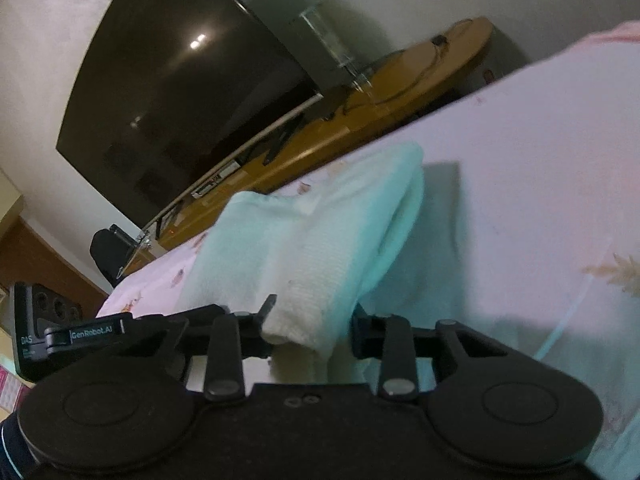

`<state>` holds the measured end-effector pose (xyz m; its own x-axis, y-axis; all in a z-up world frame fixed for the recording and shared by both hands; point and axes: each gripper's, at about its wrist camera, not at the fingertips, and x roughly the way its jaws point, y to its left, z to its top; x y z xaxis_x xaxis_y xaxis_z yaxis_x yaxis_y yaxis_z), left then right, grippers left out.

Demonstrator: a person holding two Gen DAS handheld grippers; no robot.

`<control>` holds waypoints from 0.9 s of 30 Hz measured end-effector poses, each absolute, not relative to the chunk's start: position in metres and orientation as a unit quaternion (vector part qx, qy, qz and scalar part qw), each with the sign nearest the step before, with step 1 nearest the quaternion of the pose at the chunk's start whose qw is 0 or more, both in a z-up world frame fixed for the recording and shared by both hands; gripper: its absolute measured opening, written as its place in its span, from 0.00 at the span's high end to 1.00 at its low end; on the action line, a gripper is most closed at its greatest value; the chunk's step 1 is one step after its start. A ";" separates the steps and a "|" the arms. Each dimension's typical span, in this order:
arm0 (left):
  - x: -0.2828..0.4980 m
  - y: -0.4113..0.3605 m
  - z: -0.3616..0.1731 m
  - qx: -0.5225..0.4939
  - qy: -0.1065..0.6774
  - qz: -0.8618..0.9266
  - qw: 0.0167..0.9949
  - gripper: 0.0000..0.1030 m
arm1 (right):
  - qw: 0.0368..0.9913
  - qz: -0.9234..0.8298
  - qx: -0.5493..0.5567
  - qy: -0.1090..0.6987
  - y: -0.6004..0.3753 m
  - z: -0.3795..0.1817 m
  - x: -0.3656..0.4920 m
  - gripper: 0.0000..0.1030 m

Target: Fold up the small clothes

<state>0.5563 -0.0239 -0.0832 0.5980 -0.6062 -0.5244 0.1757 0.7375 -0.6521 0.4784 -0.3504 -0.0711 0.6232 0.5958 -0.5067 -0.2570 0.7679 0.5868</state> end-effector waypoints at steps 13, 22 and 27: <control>0.494 0.087 -0.037 -0.285 0.351 -0.173 0.875 0.66 | 0.858 0.317 0.214 0.345 -0.251 -0.025 0.468 0.68; 0.432 0.197 -0.051 -0.303 0.362 -0.093 0.877 0.66 | 0.819 0.382 0.212 0.372 -0.136 -0.038 0.457 0.68; 0.392 0.239 -0.084 -0.315 0.382 -0.048 0.867 0.66 | 0.790 0.407 0.213 0.405 -0.082 -0.061 0.449 0.68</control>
<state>0.3925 0.2392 -0.0837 0.7040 -0.3246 -0.6317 -0.1569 0.7964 -0.5841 0.4486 -0.0817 -0.0606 0.3397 0.8164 -0.4670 -0.4715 0.5775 0.6665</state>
